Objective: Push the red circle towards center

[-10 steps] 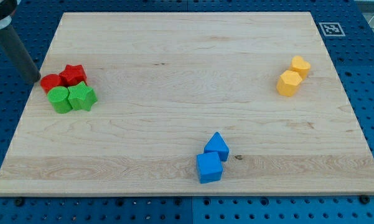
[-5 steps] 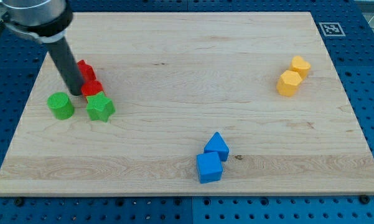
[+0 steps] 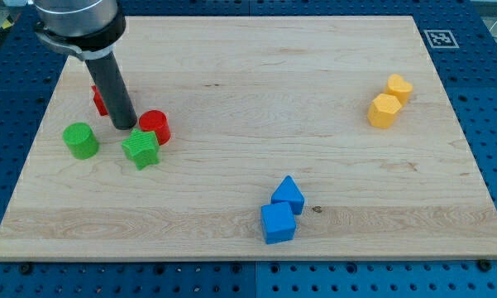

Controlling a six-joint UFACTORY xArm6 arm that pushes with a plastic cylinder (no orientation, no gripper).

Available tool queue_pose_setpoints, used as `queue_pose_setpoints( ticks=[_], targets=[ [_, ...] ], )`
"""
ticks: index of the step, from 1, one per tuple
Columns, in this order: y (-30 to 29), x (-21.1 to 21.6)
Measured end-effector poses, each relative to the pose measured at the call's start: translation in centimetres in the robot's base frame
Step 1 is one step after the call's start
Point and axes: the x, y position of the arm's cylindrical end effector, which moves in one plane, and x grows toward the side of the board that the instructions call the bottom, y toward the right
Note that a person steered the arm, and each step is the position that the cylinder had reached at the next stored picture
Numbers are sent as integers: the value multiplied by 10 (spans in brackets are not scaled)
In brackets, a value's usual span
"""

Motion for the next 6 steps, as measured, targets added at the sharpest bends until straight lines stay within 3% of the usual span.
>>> queue_pose_setpoints(
  ticks=[2, 5, 6],
  targets=[
    [43, 4],
    [167, 4],
    [179, 7]
  ],
)
